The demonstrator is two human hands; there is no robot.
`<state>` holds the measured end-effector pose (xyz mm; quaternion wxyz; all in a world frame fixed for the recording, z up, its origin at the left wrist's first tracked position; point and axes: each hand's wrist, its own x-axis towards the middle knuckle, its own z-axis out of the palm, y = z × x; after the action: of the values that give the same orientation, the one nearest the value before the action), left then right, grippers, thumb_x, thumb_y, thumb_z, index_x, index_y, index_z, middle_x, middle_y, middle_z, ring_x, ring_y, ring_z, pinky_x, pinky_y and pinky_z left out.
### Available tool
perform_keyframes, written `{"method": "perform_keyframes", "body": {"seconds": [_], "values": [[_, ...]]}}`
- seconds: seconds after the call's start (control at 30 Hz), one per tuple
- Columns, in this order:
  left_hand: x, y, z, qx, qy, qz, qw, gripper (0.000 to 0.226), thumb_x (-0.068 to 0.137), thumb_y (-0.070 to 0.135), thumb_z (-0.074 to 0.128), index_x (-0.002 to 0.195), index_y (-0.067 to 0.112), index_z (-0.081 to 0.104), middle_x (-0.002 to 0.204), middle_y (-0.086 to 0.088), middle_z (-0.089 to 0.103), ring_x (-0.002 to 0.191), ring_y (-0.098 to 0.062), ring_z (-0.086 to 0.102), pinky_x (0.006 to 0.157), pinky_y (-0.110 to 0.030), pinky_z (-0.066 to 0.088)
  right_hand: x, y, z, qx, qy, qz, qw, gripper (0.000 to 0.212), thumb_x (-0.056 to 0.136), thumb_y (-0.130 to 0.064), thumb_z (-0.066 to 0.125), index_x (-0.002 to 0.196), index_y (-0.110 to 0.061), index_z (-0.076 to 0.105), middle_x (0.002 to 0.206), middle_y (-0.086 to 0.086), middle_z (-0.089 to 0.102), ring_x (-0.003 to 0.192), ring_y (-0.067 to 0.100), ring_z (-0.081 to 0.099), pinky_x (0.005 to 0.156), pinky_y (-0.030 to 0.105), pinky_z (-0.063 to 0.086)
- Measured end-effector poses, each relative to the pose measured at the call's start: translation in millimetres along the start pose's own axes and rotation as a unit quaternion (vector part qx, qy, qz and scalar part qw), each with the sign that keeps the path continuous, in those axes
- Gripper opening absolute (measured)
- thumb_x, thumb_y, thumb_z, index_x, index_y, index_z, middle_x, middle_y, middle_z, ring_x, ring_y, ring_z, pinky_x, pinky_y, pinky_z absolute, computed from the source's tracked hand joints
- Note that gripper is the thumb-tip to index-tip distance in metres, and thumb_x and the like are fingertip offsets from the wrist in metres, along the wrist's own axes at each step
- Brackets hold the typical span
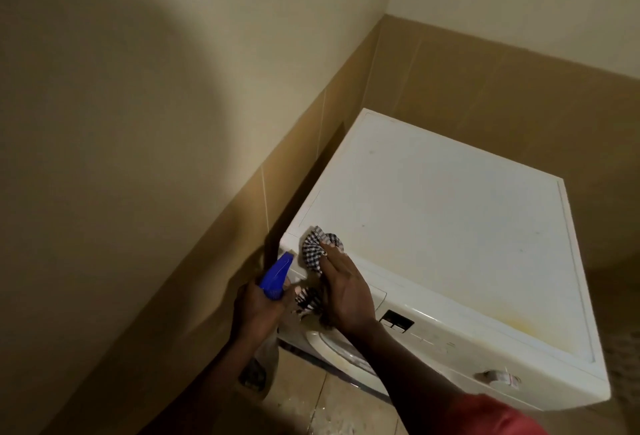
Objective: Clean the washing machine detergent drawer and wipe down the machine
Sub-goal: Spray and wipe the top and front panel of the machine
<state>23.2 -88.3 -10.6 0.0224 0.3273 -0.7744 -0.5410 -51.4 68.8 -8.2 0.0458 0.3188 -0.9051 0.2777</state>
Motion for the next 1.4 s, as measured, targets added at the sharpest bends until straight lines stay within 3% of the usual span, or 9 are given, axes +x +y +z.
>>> {"method": "perform_keyframes", "body": {"seconds": [0.2, 0.37, 0.53, 0.7, 0.83, 1.0, 1.2, 1.27, 1.4], "values": [[-11, 20, 26, -0.028, -0.054, -0.010, 0.998, 0.027, 0.073, 0.016, 0.085, 0.082, 0.023, 0.061, 0.076, -0.001, 0.066, 0.074, -0.020, 0.064, 0.065, -0.027, 0.049, -19, 29, -21, -0.061, 0.011, 0.046, 0.997, 0.050, 0.091, -0.012, 0.051, 0.140, -0.018, 0.047, 0.148, 0.005, 0.045, 0.137, 0.020, 0.040, 0.117, 0.033, 0.025], [-29, 28, 70, 0.029, -0.115, 0.018, 0.993, 0.030, 0.062, 0.031, 0.091, 0.081, 0.029, 0.069, 0.081, -0.001, 0.073, 0.080, -0.022, 0.069, 0.082, -0.040, 0.058, -76, 65, -63, -0.094, 0.016, 0.085, 0.992, 0.048, 0.088, -0.020, 0.040, 0.134, -0.016, 0.052, 0.147, 0.006, 0.045, 0.136, 0.020, 0.042, 0.116, 0.036, 0.027], [-63, 39, 118, 0.067, -0.179, 0.027, 0.981, 0.030, 0.065, 0.033, 0.089, 0.085, 0.019, 0.072, 0.081, 0.000, 0.074, 0.078, -0.019, 0.070, 0.079, -0.034, 0.057, -122, 94, -104, -0.082, 0.043, 0.164, 0.982, 0.051, 0.090, -0.028, 0.038, 0.138, -0.017, 0.050, 0.146, 0.004, 0.048, 0.132, 0.018, 0.045, 0.113, 0.028, 0.031], [-81, 56, 154, 0.074, -0.227, 0.043, 0.970, 0.024, 0.069, 0.028, 0.088, 0.079, 0.020, 0.067, 0.075, -0.005, 0.073, 0.073, -0.022, 0.069, 0.077, -0.037, 0.059, -188, 136, -157, -0.077, 0.084, 0.298, 0.948, 0.042, 0.092, -0.020, 0.041, 0.129, -0.012, 0.058, 0.135, 0.012, 0.057, 0.122, 0.028, 0.055, 0.102, 0.036, 0.043], [-98, 70, 177, 0.089, -0.248, 0.093, 0.960, 0.027, 0.068, 0.027, 0.089, 0.079, 0.026, 0.064, 0.073, 0.008, 0.070, 0.071, -0.011, 0.067, 0.071, -0.022, 0.053, -209, 158, -188, -0.015, 0.154, 0.341, 0.927, 0.028, 0.090, -0.004, 0.048, 0.111, -0.019, 0.061, 0.102, 0.002, 0.069, 0.089, 0.019, 0.065, 0.071, 0.028, 0.051], [-117, 79, 209, 0.107, -0.268, 0.119, 0.950, 0.030, 0.065, 0.027, 0.090, 0.081, 0.025, 0.065, 0.073, 0.006, 0.069, 0.073, -0.016, 0.068, 0.077, -0.036, 0.058, -229, 179, -226, 0.073, 0.333, 0.404, 0.849, 0.036, 0.095, -0.028, 0.042, 0.120, -0.008, 0.059, 0.110, 0.011, 0.066, 0.100, 0.025, 0.060, 0.085, 0.040, 0.049], [-148, 84, 246, 0.149, -0.302, 0.134, 0.932, 0.055, 0.059, 0.046, 0.086, 0.109, 0.031, 0.069, 0.086, 0.006, 0.073, 0.083, -0.020, 0.070, 0.079, -0.038, 0.058, -265, 209, -267, 0.106, 0.465, 0.512, 0.714, 0.031, 0.100, -0.026, 0.043, 0.126, -0.014, 0.055, 0.125, 0.013, 0.059, 0.115, 0.031, 0.053, 0.101, 0.055, 0.042], [-160, 86, 257, 0.139, -0.312, 0.147, 0.928, 0.065, 0.056, 0.046, 0.085, 0.118, 0.038, 0.066, 0.094, 0.011, 0.074, 0.088, -0.016, 0.070, 0.082, -0.038, 0.058, -275, 209, -274, 0.089, 0.463, 0.517, 0.714, 0.030, 0.100, -0.025, 0.043, 0.125, -0.014, 0.056, 0.123, 0.013, 0.059, 0.114, 0.032, 0.053, 0.100, 0.056, 0.043], [-182, 95, 280, 0.131, -0.323, 0.154, 0.925, 0.068, 0.062, 0.042, 0.088, 0.125, 0.033, 0.064, 0.101, 0.007, 0.075, 0.091, -0.014, 0.069, 0.085, -0.038, 0.058, -288, 192, -269, 0.076, 0.405, 0.492, 0.767, 0.031, 0.099, -0.035, 0.042, 0.121, -0.018, 0.055, 0.110, 0.006, 0.059, 0.102, 0.027, 0.056, 0.088, 0.049, 0.049]]}}
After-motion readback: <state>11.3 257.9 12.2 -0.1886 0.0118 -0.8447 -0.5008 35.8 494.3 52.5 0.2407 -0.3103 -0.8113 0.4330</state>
